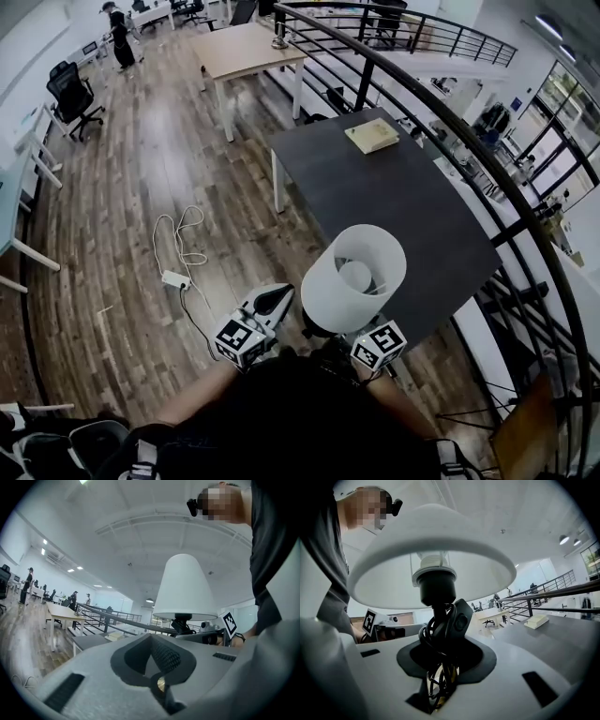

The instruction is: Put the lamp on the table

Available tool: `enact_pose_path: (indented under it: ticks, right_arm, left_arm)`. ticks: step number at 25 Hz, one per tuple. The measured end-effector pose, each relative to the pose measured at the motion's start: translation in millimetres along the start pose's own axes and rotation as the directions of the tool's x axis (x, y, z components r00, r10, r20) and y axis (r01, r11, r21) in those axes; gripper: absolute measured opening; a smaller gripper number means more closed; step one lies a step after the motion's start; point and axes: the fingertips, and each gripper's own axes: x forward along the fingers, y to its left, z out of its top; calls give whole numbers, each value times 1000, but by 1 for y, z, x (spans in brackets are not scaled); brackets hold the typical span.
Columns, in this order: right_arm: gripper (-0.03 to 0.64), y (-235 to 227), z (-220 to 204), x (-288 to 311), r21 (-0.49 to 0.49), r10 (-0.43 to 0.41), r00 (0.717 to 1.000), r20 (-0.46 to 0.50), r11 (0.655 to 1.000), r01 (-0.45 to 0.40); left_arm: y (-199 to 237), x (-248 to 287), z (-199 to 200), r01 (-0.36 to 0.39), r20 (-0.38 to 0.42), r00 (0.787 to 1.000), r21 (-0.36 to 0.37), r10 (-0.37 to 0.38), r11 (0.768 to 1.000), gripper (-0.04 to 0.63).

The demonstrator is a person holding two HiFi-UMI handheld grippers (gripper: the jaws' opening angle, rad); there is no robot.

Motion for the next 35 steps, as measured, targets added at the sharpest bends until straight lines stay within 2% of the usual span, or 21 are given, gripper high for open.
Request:
enact_pose_path:
  ticks: [8, 15, 26, 35]
  right_arm:
    - [104, 3, -6, 54, 19, 91, 995, -41, 996, -90]
    - [104, 0, -6, 94, 34, 164, 985, -51, 986, -162]
    - [104, -61, 8, 127, 33, 164, 984, -67, 986, -162]
    - [104, -149, 39, 145, 19, 156, 986, -56, 988, -155]
  left_arm:
    - [43, -30, 2, -133, 17, 991, -14, 134, 991, 9]
    - [71, -36, 1, -196, 10, 980, -20, 197, 980, 9]
    - [104, 24, 5, -167, 4, 986, -20, 167, 986, 9]
    - [140, 114, 19, -161, 14, 987, -21, 162, 987, 9]
